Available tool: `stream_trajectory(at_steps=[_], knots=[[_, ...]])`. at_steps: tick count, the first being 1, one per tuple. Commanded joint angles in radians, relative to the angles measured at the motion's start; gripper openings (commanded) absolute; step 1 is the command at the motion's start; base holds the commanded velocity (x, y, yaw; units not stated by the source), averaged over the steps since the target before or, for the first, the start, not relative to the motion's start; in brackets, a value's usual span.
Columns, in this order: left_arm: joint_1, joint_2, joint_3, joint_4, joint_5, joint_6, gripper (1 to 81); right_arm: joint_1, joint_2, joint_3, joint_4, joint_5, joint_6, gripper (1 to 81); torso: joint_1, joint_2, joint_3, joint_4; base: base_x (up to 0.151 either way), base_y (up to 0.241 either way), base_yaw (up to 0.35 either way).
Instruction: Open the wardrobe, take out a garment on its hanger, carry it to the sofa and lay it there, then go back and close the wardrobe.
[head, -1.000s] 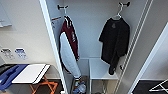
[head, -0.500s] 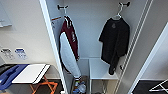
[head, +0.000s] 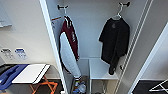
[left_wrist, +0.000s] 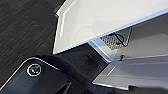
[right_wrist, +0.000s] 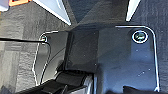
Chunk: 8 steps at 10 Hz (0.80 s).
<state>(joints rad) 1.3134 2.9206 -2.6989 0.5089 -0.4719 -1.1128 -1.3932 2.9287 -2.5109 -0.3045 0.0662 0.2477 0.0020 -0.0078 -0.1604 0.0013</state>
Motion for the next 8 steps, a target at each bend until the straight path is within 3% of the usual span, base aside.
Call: stream_trajectory(at_steps=[1, 4, 6, 8], knots=[[-0.053, -0.020, 0.057, 0.141, 0.056, -0.002, 81.1, 0.050, -0.001, 0.005, -0.012, -0.046, -0.002, 81.1, 0.000, 0.000, 0.000, 0.000, 0.000, 0.000, 0.000], [-0.110, 0.037, 0.050, 0.171, 0.024, 0.008, 81.1, 0.048, 0.013, -0.003, -0.012, -0.046, -0.002, 81.1, 0.000, 0.000, 0.000, 0.000, 0.000, 0.000, 0.000], [-0.162, 0.059, 0.050, 0.164, -0.067, 0.007, 81.1, 0.047, 0.023, -0.005, -0.012, -0.046, -0.002, 81.1, 0.000, 0.000, 0.000, 0.000, 0.000, 0.000, 0.000], [-0.217, 0.117, -0.032, 0.082, -0.083, 0.014, 81.1, 0.045, 0.025, -0.006, -0.010, -0.046, -0.002, 81.1, 0.000, 0.000, 0.000, 0.000, 0.000, 0.000, 0.000]])
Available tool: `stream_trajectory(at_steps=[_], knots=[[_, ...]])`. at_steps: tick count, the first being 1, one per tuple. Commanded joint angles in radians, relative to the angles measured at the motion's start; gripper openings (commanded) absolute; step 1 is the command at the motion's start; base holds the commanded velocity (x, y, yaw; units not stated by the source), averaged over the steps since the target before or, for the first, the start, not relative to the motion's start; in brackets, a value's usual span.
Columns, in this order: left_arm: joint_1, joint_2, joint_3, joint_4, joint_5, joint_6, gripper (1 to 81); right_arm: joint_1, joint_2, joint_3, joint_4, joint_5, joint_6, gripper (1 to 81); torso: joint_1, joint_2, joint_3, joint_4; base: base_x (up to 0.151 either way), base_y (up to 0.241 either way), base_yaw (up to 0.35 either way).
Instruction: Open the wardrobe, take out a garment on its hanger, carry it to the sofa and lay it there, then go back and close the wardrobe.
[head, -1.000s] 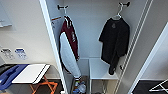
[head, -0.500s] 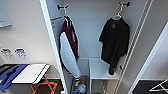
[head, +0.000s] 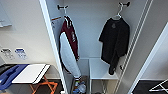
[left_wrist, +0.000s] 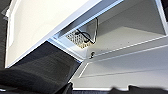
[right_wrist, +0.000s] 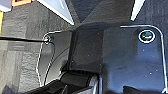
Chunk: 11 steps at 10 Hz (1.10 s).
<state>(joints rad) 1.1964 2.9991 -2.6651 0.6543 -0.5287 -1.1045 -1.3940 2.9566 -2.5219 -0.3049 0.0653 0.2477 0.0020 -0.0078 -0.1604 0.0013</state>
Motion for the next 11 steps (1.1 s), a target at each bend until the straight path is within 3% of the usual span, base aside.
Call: stream_trajectory(at_steps=[1, 2, 5, 7, 11], knots=[[-0.109, 0.082, -0.141, -0.129, -0.098, 0.020, 81.1, 0.045, -0.005, 0.002, -0.010, -0.045, -0.002, 81.1, 0.000, 0.000, 0.000, 0.000, 0.000, 0.000, 0.000], [-0.125, 0.125, -0.194, -0.175, -0.129, 0.025, 81.1, 0.045, -0.003, -0.006, -0.010, -0.045, -0.002, 81.1, 0.000, 0.000, 0.000, 0.000, 0.000, 0.000, 0.000], [-0.184, 0.160, -0.203, -0.199, -0.122, 0.025, 81.1, 0.048, 0.000, 0.000, -0.010, -0.047, -0.002, 81.1, 0.000, 0.000, 0.000, 0.000, 0.000, 0.000, 0.000], [-0.214, 0.173, -0.203, -0.205, -0.071, 0.025, 81.1, 0.049, 0.003, 0.005, -0.011, -0.065, -0.002, 81.1, 0.000, 0.000, 0.000, 0.000, 0.000, 0.000, 0.000], [-0.209, 0.166, -0.213, -0.424, -0.070, 0.026, 81.1, 0.054, 0.011, 0.006, -0.011, -0.081, -0.002, 81.1, 0.000, 0.000, 0.000, 0.000, 0.000, 0.000, 0.000]])
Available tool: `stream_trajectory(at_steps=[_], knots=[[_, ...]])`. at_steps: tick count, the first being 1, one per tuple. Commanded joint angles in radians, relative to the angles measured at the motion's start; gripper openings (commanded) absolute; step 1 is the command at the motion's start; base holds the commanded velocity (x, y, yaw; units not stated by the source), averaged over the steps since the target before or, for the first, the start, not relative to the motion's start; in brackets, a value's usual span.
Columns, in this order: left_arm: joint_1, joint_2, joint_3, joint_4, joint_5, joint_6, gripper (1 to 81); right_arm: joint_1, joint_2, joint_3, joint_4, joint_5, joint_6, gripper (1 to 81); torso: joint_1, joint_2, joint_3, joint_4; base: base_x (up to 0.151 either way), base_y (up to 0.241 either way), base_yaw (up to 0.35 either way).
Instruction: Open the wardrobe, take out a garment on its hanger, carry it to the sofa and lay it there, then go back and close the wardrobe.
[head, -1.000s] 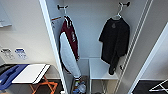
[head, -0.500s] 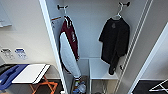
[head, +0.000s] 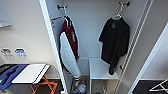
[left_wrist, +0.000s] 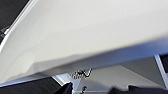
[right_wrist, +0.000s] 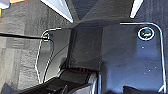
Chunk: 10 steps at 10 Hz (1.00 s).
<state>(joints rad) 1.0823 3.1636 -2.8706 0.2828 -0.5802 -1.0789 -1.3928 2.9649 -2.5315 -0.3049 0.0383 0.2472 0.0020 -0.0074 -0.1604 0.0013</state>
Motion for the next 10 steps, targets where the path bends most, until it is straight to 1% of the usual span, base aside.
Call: stream_trajectory(at_steps=[1, 2, 3, 6, 7, 8, 9, 10], knots=[[-0.090, -0.009, -0.007, -0.116, -0.018, -0.001, 81.1, 0.053, 0.004, 0.016, -0.011, -0.055, -0.003, 81.1, 0.000, 0.000, 0.000, 0.000, 0.000, 0.000, 0.000], [-0.087, -0.031, -0.007, -0.211, -0.018, -0.003, 81.1, 0.051, 0.001, 0.021, -0.011, -0.055, -0.003, 81.1, 0.000, 0.000, 0.000, 0.000, 0.000, 0.000, 0.000], [-0.086, -0.061, -0.003, -0.284, -0.018, -0.006, 81.1, 0.048, -0.001, 0.022, -0.011, -0.055, -0.003, 81.1, 0.000, 0.000, 0.000, 0.000, 0.000, 0.000, 0.000], [-0.035, -0.152, -0.003, -0.464, -0.027, -0.015, 81.1, 0.053, -0.001, 0.022, -0.011, -0.077, -0.002, 81.1, 0.000, 0.000, 0.000, 0.000, 0.000, 0.000, 0.000], [-0.014, -0.184, -0.002, -0.509, -0.029, -0.018, 81.1, 0.056, 0.004, 0.022, -0.011, -0.077, -0.003, 81.1, 0.000, 0.000, 0.000, 0.000, 0.000, 0.000, 0.000], [0.003, -0.203, -0.003, -0.534, -0.029, -0.016, 81.1, 0.057, 0.005, 0.022, -0.011, -0.077, -0.003, 81.1, 0.000, 0.000, 0.000, 0.000, 0.000, 0.000, 0.000], [0.014, -0.207, -0.001, -0.530, -0.027, -0.015, 81.1, 0.057, 0.007, 0.022, -0.011, -0.078, -0.002, 81.1, 0.000, 0.000, 0.000, 0.000, 0.000, 0.000, 0.000], [0.015, -0.195, -0.003, -0.507, -0.021, 0.017, 81.1, 0.059, 0.010, 0.022, -0.011, -0.078, -0.003, 81.1, 0.000, 0.000, 0.000, 0.000, 0.000, 0.000, 0.000]])
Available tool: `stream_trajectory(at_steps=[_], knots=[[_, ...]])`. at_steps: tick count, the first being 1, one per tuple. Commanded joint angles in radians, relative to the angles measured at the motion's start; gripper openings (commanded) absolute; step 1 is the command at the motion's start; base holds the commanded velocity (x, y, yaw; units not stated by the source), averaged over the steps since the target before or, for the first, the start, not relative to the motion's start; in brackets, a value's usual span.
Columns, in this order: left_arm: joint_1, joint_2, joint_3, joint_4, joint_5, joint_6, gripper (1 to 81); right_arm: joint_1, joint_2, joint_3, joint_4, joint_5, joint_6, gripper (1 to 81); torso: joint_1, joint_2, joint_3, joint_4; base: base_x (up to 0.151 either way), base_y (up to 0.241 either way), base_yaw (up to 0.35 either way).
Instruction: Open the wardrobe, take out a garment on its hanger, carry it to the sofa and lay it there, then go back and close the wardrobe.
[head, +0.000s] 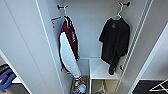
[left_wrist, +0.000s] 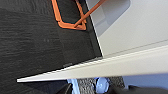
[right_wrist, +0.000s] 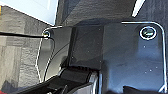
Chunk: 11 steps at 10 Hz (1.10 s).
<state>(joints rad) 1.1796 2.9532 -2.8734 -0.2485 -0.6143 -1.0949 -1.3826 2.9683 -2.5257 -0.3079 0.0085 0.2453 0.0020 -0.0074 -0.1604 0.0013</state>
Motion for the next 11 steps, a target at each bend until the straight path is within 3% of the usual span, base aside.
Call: stream_trajectory(at_steps=[1, 2, 4, 5, 6, 9, 11], knots=[[-0.087, 0.024, 0.009, 0.154, 0.026, 0.124, 81.1, 0.049, 0.008, 0.016, -0.008, -0.047, -0.001, 81.1, 0.000, 0.000, 0.000, 0.000, 0.000, 0.000, 0.000], [-0.091, 0.028, 0.026, 0.340, 0.054, 0.128, 81.1, 0.050, 0.008, 0.016, -0.008, -0.048, -0.001, 81.1, 0.000, 0.000, 0.000, 0.000, 0.000, 0.000, 0.000], [-0.096, 0.029, 0.121, 0.729, 0.230, 0.127, 81.1, 0.055, 0.010, 0.012, -0.008, -0.048, -0.001, 81.1, 0.000, 0.000, 0.000, 0.000, 0.000, 0.000, 0.000], [-0.094, 0.026, 0.150, 0.831, 0.287, 0.125, 81.1, 0.056, 0.014, 0.012, -0.008, -0.048, -0.001, 81.1, 0.000, 0.000, 0.000, 0.000, 0.000, 0.000, 0.000], [-0.091, 0.031, 0.167, 0.860, 0.339, 0.128, 81.1, 0.056, 0.014, 0.010, -0.008, -0.048, 0.000, 81.1, 0.000, 0.000, 0.000, 0.000, 0.000, 0.000, 0.000], [-0.082, 0.043, 0.166, 0.908, 0.407, 0.139, 81.1, 0.056, 0.014, 0.010, -0.008, -0.048, 0.000, 81.1, 0.000, 0.000, 0.000, 0.000, 0.000, 0.000, 0.000], [-0.085, 0.040, 0.184, 1.041, 0.558, 0.139, 81.1, 0.056, 0.014, 0.010, -0.007, -0.047, 0.000, 81.1, 0.000, 0.000, 0.000, 0.000, 0.000, 0.000, 0.000]])
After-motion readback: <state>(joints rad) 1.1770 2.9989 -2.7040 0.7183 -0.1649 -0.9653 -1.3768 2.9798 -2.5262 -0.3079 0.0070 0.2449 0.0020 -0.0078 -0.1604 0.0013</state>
